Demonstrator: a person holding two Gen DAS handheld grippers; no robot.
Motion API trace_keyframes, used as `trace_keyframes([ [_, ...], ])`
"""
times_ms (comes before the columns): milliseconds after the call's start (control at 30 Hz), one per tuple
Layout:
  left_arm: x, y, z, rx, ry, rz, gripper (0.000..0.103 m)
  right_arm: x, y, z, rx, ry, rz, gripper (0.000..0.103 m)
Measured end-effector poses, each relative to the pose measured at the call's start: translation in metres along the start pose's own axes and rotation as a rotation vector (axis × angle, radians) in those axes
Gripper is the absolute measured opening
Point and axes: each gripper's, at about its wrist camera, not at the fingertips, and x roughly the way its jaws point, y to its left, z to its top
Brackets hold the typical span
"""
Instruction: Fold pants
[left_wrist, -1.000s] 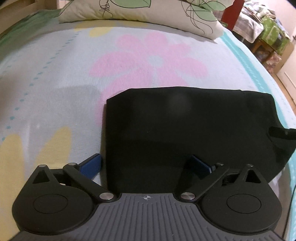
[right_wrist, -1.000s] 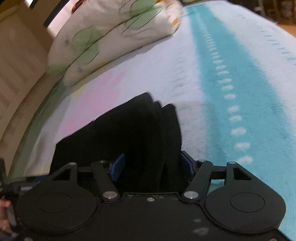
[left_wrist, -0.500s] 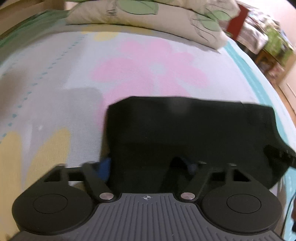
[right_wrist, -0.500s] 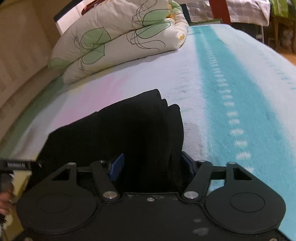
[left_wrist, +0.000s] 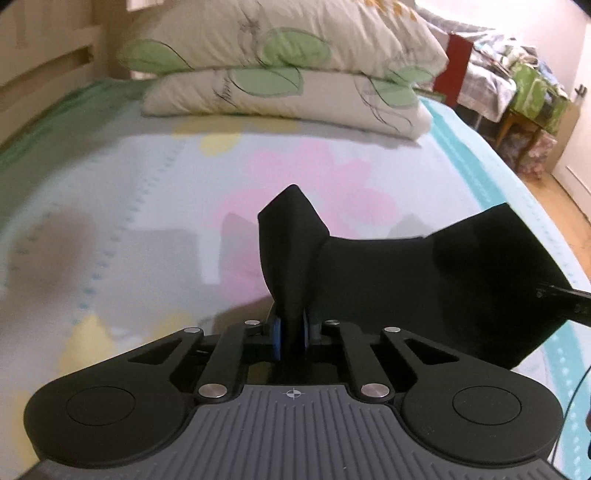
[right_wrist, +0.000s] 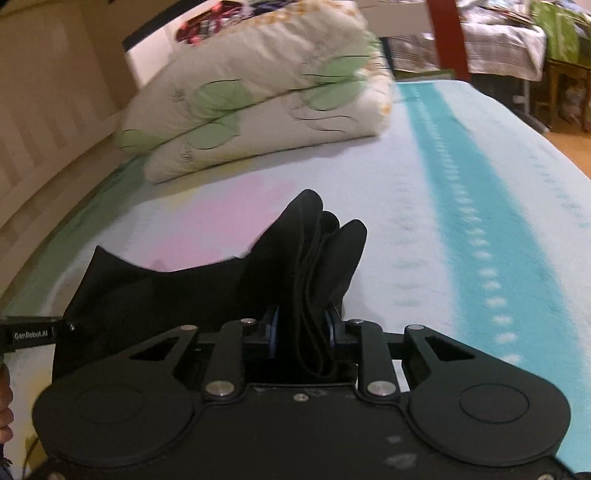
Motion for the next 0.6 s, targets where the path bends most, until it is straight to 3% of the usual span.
trace_keyframes([
  [100,-0.004,0.027,0.006,-0.017,-0.013,0.063,0.01,0.013,0.03,0.002,0.009,0.023,0.078,0.025],
  [300,-0.017,0.117,0.003,-0.1,0.01,0.178,0.01,0.055,0.112,-0.002,-0.021,0.06,0.211,0.025],
  [400,-0.014,0.159,-0.001,-0.17,0.043,0.201,0.01,0.076,0.148,-0.004,-0.036,0.082,0.253,0.024],
  [467,-0.001,0.184,-0.006,-0.236,0.097,0.196,0.013,0.089,0.163,-0.008,-0.056,0.101,0.243,0.025],
  [533,0.018,0.203,-0.016,-0.303,0.144,0.174,0.022,0.102,0.166,-0.012,-0.077,0.122,0.176,0.029],
  [600,0.032,0.211,-0.026,-0.329,0.156,0.198,0.032,0.118,0.158,-0.015,-0.054,0.175,0.105,0.044],
])
